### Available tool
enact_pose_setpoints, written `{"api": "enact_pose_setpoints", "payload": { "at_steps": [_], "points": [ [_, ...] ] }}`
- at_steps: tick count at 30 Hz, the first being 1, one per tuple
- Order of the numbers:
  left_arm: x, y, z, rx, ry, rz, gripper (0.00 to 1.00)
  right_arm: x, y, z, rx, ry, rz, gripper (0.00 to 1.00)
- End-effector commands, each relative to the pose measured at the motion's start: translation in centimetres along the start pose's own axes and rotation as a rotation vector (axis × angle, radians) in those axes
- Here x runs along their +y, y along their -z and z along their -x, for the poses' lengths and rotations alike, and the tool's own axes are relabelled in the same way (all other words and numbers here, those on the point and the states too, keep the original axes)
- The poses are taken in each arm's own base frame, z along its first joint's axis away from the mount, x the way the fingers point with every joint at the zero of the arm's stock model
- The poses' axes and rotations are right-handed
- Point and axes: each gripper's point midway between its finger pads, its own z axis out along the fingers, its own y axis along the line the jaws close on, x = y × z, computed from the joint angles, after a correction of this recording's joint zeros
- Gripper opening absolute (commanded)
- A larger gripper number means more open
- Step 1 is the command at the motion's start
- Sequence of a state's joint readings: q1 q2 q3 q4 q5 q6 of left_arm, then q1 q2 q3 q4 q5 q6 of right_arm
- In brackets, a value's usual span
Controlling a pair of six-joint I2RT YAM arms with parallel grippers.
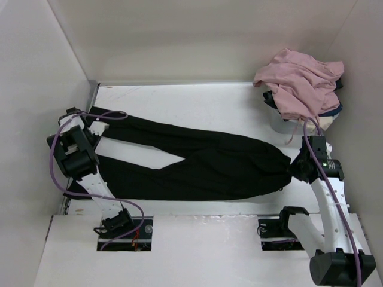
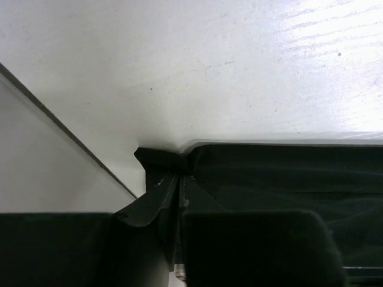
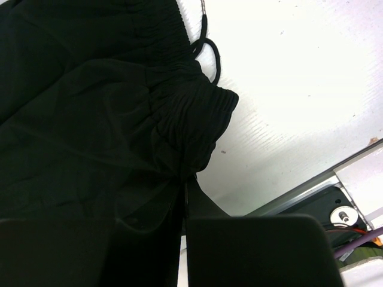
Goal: Fold and stack the trousers
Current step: Fold the trousers
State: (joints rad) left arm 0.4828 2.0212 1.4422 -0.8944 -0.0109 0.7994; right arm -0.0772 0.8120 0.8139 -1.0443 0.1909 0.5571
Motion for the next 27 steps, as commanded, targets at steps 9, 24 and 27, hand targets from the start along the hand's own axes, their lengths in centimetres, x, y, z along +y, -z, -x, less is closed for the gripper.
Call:
{"api": "enact_pose_setpoints", "payload": {
  "at_steps": [9, 24, 27],
  "points": [
    [8.4, 16.0, 1.3, -0.408, 0.121, 0.452, 0.0, -0.9, 1.7, 2.2, -0.114, -0.038, -0.004, 0.05],
    [14.0, 24.0, 11.0, -0.521, 0.026, 0.622, 0.0, 0.6, 2.8, 6.9, -0.157, 0.081, 0.007, 0.05],
    [14.7, 22.5, 15.8, -0.516, -0.028, 0.638, 0.0, 2.0, 1.1, 8.6, -0.161, 0.094, 0.006, 0.05]
  ]
}}
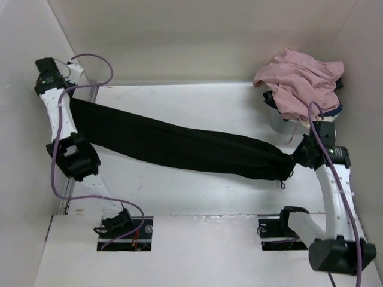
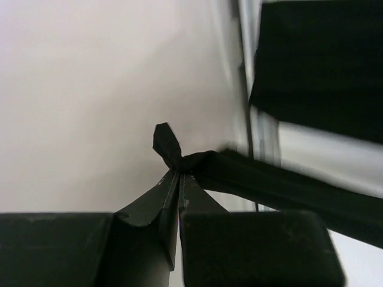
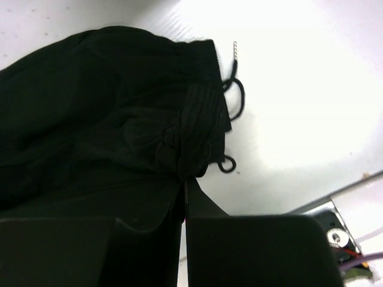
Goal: Fold and stack the trousers
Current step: Fold the trousers
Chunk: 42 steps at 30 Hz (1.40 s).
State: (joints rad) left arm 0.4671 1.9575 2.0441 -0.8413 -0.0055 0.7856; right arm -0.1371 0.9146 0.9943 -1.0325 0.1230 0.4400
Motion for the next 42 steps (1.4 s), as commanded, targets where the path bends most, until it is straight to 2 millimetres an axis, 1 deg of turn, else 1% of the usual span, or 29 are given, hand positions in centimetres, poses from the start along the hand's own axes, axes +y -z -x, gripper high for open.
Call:
{"api": "enact_pose_setpoints", "payload": {
  "at_steps": [1, 3, 6, 8, 14, 19, 22, 25, 26, 27, 28, 29, 30, 32, 33, 35, 38, 39, 41, 42],
  "points": [
    [2.0, -3.3, 3.7, -0.01, -0.087, 0.116, 0.0, 0.0, -1.8, 4.0, -0.097, 0.057, -0.067, 0.05],
    [0.9, -5.7, 4.9, -0.001, -0.128, 0.108, 0.0, 0.5, -2.9, 4.6, -0.092, 0.078, -0.075, 0.05],
    [-0.2, -8.5, 6.3, 0.0, -0.18, 0.117, 0.0, 0.3, -4.2, 5.8, -0.115, 0.101, -0.116, 0.05],
    [-0.2, -9.9, 7.0, -0.009, -0.199, 0.141, 0.0, 0.2, -4.8, 6.5, -0.126, 0.111, -0.136, 0.05],
    [0.0, -13.4, 7.3, -0.03, -0.214, 0.197, 0.04, 0.5, -7.0, 7.3, -0.118, 0.118, -0.168, 0.05],
    [0.9, -14.7, 8.8, -0.108, -0.171, 0.264, 0.06, 0.9, -8.7, 8.0, -0.113, 0.115, -0.195, 0.06],
    [0.4, -15.4, 10.4, -0.153, -0.177, 0.291, 0.06, 1.1, -9.1, 8.7, -0.129, 0.109, -0.212, 0.07],
    [-0.6, -16.2, 10.8, -0.16, -0.179, 0.286, 0.06, 1.7, -9.5, 8.8, -0.127, 0.109, -0.21, 0.07],
    [-1.2, -16.5, 10.6, -0.152, -0.188, 0.271, 0.08, 2.0, -9.6, 8.7, -0.122, 0.116, -0.205, 0.09],
    [-1.8, -16.8, 10.2, -0.141, -0.199, 0.257, 0.11, 2.3, -9.7, 8.7, -0.118, 0.122, -0.201, 0.17],
    [-2.3, -17.0, 9.9, -0.133, -0.209, 0.245, 0.16, 2.4, -9.8, 8.6, -0.116, 0.128, -0.201, 0.32],
    [-2.6, -17.0, 9.6, -0.126, -0.211, 0.233, 0.21, 2.6, -9.9, 8.5, -0.116, 0.134, -0.197, 0.42],
    [-2.8, -16.7, 9.3, -0.123, -0.206, 0.222, 0.28, 2.7, -9.8, 8.5, -0.115, 0.137, -0.192, 0.49],
    [-3.5, -15.6, 8.8, -0.119, -0.175, 0.178, 0.4, 2.8, -9.1, 8.8, -0.134, 0.143, -0.183, 0.62],
    [-3.8, -14.8, 8.4, -0.125, -0.153, 0.143, 0.44, 3.0, -8.3, 9.0, -0.154, 0.143, -0.172, 0.65],
    [-4.7, -13.0, 7.7, -0.148, -0.098, 0.063, 0.49, 3.3, -6.2, 9.7, -0.21, 0.14, -0.137, 0.68],
    [-6.9, -10.7, 6.6, -0.17, -0.01, -0.081, 0.57, 3.0, -2.5, 10.4, -0.293, 0.118, -0.093, 0.73],
    [-7.5, -10.4, 6.2, -0.163, 0.017, -0.113, 0.57, 2.8, -1.3, 10.4, -0.318, 0.105, -0.082, 0.74],
    [-8.5, -9.5, 4.9, -0.134, 0.1, -0.181, 0.6, 2.2, 0.8, 9.7, -0.336, 0.075, -0.063, 0.75],
    [-9.0, -9.4, 4.3, -0.121, 0.145, -0.208, 0.72, 1.7, 1.4, 8.8, -0.316, 0.054, -0.064, 0.75]
  ]
}}
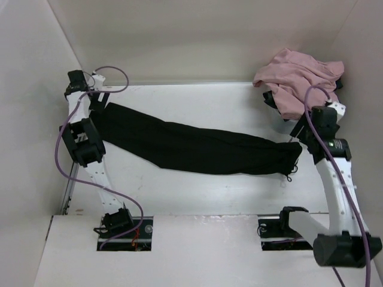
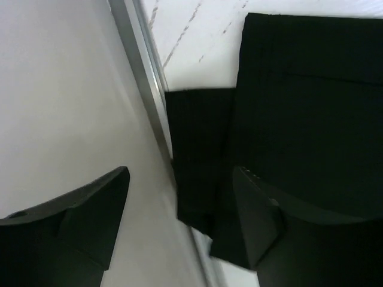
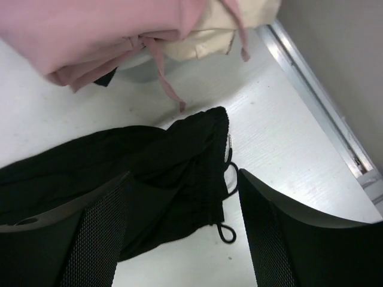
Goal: Fold and stack the trousers
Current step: Fold the trousers
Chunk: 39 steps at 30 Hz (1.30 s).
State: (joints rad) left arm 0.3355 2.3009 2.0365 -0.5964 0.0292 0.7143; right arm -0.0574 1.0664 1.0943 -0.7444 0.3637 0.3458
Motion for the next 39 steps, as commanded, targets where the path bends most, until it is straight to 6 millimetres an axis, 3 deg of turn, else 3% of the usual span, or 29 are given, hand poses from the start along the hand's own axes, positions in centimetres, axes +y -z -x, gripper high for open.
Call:
{"api": "enact_pose_setpoints", "payload": {
  "at_steps": [1, 3, 5, 8, 9, 10, 14, 18, 21, 25, 28, 30, 32, 35, 37, 39],
  "points": [
    [0.5, 5.9, 2.4, -0.118, 0.194, -0.067, 1.0, -1.1, 3.3, -1.4, 0.035, -0.077, -0.004, 0.75],
    [0.1, 4.7, 1.1, -0.088, 0.235, -0.088, 1.0, -0.4, 4.3, -6.3, 0.208, -0.158, 0.012, 0.74],
    [0.8, 3.5, 0.4, -0.074, 0.281, -0.068, 1.0, 1.9, 5.1, -11.3, 0.362, -0.22, 0.081, 0.76],
    [1.6, 1.3, -0.4, -0.055, 0.334, -0.042, 1.0, 5.1, 5.8, -16.0, 0.471, -0.378, 0.138, 0.77],
    [1.4, 0.6, -0.6, -0.045, 0.334, -0.048, 1.0, 5.7, 5.6, -16.7, 0.476, -0.42, 0.134, 0.83],
    [1.0, 0.0, -1.0, -0.03, 0.329, -0.058, 1.0, 5.9, 5.1, -17.2, 0.479, -0.448, 0.119, 1.0],
    [-0.3, -2.0, -2.7, 0.022, 0.305, -0.095, 1.0, 6.3, 3.4, -18.5, 0.477, -0.51, 0.039, 1.0],
    [-0.9, -3.6, -3.5, 0.042, 0.302, -0.114, 0.96, 4.9, 0.6, -18.1, 0.405, -0.596, -0.077, 1.0],
    [-1.7, -4.7, -4.5, 0.067, 0.304, -0.136, 0.72, 4.7, -1.7, -17.4, 0.375, -0.634, -0.122, 1.0],
    [-3.3, -5.4, -6.2, 0.11, 0.315, -0.197, 0.45, 4.6, -4.4, -17.8, 0.376, -0.637, -0.193, 1.0],
    [-3.6, -5.0, -6.6, 0.116, 0.328, -0.209, 0.19, 5.2, -6.0, -17.7, 0.367, -0.635, -0.204, 1.0],
    [-3.5, -4.4, -6.7, 0.118, 0.331, -0.2, 0.09, 5.5, -6.9, -17.6, 0.367, -0.627, -0.217, 1.0],
    [-3.3, -3.6, -6.8, 0.118, 0.32, -0.188, 0.05, 5.8, -7.6, -17.3, 0.36, -0.617, -0.225, 0.94],
    [-2.3, -2.4, -7.9, 0.14, 0.318, -0.146, 0.0, 6.5, -8.6, -17.4, 0.376, -0.604, -0.2, 0.73],
    [-1.1, -1.6, -9.1, 0.162, 0.319, -0.105, 0.0, 6.5, -9.0, -18.3, 0.41, -0.62, -0.194, 0.56],
    [-0.2, -0.8, -10.1, 0.186, 0.318, -0.076, 0.0, 5.8, -9.0, -18.6, 0.412, -0.64, -0.197, 0.27]
  ]
}}
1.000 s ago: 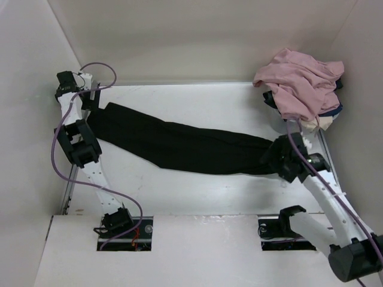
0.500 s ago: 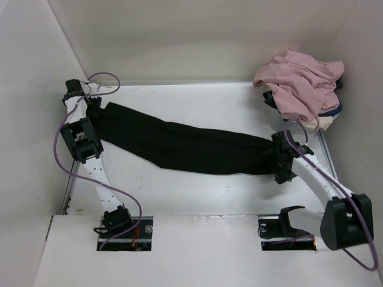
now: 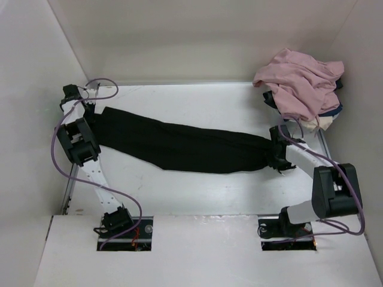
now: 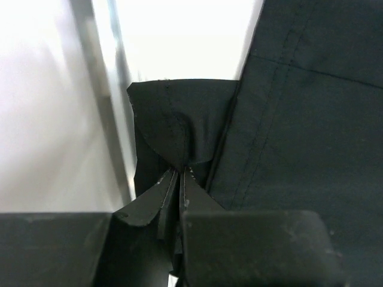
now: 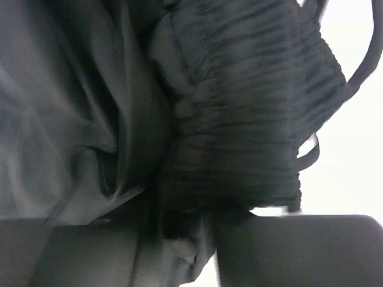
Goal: Fold and stack the trousers
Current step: Fold the trousers
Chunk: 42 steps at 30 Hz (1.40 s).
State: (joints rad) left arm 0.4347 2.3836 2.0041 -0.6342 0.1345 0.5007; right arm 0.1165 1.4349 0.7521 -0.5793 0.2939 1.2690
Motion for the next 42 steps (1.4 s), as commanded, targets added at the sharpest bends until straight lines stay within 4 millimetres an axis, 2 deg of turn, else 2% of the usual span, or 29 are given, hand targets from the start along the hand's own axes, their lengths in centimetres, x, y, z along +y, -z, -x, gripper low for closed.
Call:
{"api": "enact_pose_setpoints", "payload": {
  "at_steps": [1, 3, 8, 12, 14, 18, 22, 26, 29, 30, 31, 35, 37, 42],
  "points": [
    [2.7, 3.0, -3.5, 0.095, 0.021, 0.072, 0.0, 0.6, -0.3, 1.1, -0.017, -0.05, 0.052, 0.13],
    [2.9, 4.1, -4.0, 0.105, 0.016, 0.078, 0.0, -0.5, 0.2, 2.1, -0.035, -0.059, 0.039, 0.0],
    [2.2, 8.0, -5.1, 0.126, 0.002, 0.102, 0.0, -3.1, 3.3, 5.4, -0.114, -0.035, 0.037, 0.0],
    [-0.1, 10.8, -7.7, 0.186, 0.001, 0.076, 0.0, -5.1, 6.2, 7.8, -0.163, 0.0, 0.05, 0.0],
    [-1.8, 11.9, -9.1, 0.213, 0.004, 0.055, 0.01, -6.5, 7.0, 9.1, -0.187, 0.015, 0.038, 0.0],
    [-4.2, 12.3, -10.5, 0.228, 0.014, 0.027, 0.08, -8.6, 6.1, 9.6, -0.138, 0.049, 0.03, 0.0],
    [-4.7, 11.8, -11.0, 0.244, 0.01, 0.024, 0.2, -9.1, 4.6, 9.3, -0.095, 0.074, 0.038, 0.01],
    [-3.3, 13.2, -9.7, 0.204, 0.024, 0.045, 0.38, -8.6, 4.4, 9.1, -0.082, 0.111, 0.045, 0.13],
    [-2.5, 14.7, -8.8, 0.194, 0.02, 0.041, 0.47, -8.6, 4.5, 8.8, -0.079, 0.127, 0.052, 0.22],
    [-2.7, 15.1, -8.6, 0.19, 0.016, 0.032, 0.49, -8.7, 4.5, 8.9, -0.082, 0.124, 0.053, 0.27],
    [-3.0, 15.5, -8.3, 0.183, 0.01, 0.018, 0.52, -8.6, 4.6, 9.0, -0.089, 0.124, 0.06, 0.37],
    [-5.4, 16.8, -7.8, 0.157, -0.08, -0.033, 0.56, -8.5, 4.8, 8.8, -0.087, 0.135, 0.066, 0.46],
    [-5.2, 17.2, -8.5, 0.183, -0.125, -0.002, 0.57, -8.3, 5.3, 8.9, -0.093, 0.139, 0.07, 0.49],
    [-2.9, 18.1, -12.0, 0.273, -0.159, 0.063, 0.54, -8.4, 7.1, 9.0, -0.123, 0.154, 0.076, 0.49]
  ]
}}
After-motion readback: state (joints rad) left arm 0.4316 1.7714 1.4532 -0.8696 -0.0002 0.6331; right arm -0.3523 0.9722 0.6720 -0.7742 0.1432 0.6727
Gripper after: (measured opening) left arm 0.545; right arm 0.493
